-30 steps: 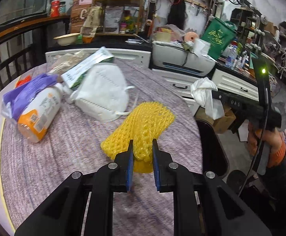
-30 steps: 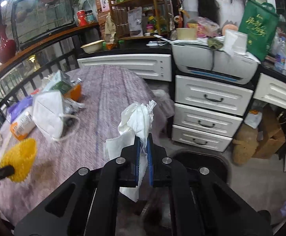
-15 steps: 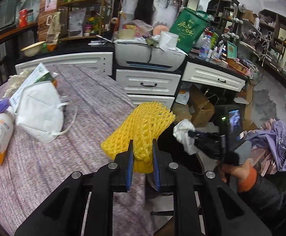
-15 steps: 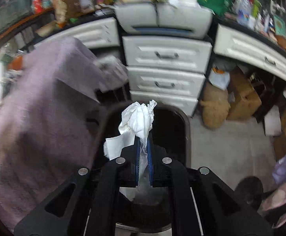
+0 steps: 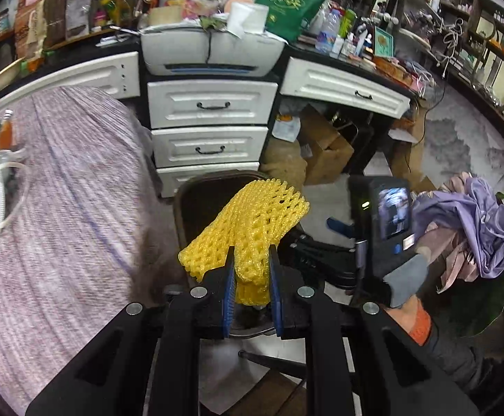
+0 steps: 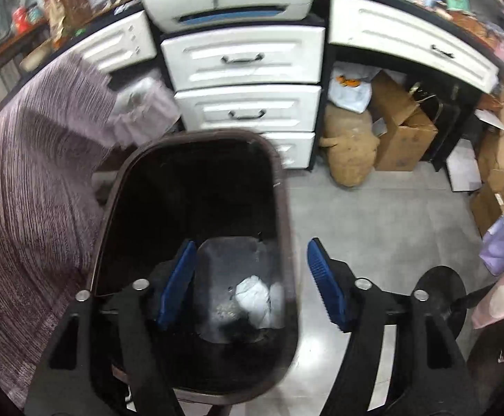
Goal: Collect trash
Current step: 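Carry the yellow net over the black bin and open the left gripper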
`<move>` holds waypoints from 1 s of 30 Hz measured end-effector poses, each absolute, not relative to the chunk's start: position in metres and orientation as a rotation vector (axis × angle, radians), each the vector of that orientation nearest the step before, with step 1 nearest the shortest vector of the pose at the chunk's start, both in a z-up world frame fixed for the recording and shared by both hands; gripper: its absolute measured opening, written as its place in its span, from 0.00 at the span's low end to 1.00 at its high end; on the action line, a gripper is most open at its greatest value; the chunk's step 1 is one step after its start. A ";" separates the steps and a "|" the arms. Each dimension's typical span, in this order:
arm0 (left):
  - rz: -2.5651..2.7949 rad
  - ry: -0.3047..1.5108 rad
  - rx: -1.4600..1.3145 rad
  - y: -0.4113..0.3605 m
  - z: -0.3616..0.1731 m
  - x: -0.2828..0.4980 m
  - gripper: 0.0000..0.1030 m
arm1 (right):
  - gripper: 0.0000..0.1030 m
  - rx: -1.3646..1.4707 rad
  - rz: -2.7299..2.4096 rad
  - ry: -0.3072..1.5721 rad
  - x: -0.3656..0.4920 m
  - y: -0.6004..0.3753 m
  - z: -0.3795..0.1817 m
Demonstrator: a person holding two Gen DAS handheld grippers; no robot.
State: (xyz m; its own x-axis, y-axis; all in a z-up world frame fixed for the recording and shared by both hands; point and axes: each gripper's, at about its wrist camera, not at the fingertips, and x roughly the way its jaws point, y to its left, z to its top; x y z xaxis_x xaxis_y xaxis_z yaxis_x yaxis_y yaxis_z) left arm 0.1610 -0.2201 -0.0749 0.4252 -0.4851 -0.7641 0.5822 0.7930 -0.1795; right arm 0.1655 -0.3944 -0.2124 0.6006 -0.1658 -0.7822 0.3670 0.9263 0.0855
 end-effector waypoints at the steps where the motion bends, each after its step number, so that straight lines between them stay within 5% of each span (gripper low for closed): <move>1: -0.673 0.924 0.119 -0.224 -0.079 0.162 0.17 | 0.71 0.255 -0.331 0.859 0.162 -0.399 -0.208; 18: -0.656 1.049 0.244 -0.284 -0.132 0.183 0.19 | 0.78 0.351 -0.494 0.545 0.077 -0.441 -0.138; 20: -0.653 1.063 0.248 -0.287 -0.138 0.185 0.31 | 0.79 0.358 -0.494 0.528 0.073 -0.441 -0.133; 22: -0.643 1.075 0.255 -0.289 -0.144 0.186 0.62 | 0.80 0.362 -0.491 0.517 0.070 -0.441 -0.130; 23: -0.640 1.082 0.261 -0.290 -0.147 0.187 0.68 | 0.80 0.364 -0.490 0.514 0.069 -0.441 -0.128; 30: -0.623 1.102 0.309 -0.291 -0.154 0.185 0.85 | 0.81 0.374 -0.489 0.515 0.066 -0.442 -0.126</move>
State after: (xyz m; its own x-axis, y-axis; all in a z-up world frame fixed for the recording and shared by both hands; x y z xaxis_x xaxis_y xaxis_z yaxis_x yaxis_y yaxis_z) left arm 0.1854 -0.2913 -0.1538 0.3061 -0.3140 -0.8987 0.6085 0.7906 -0.0690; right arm 0.0655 -0.4416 -0.1264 0.7608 -0.3470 -0.5485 0.5296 0.8204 0.2156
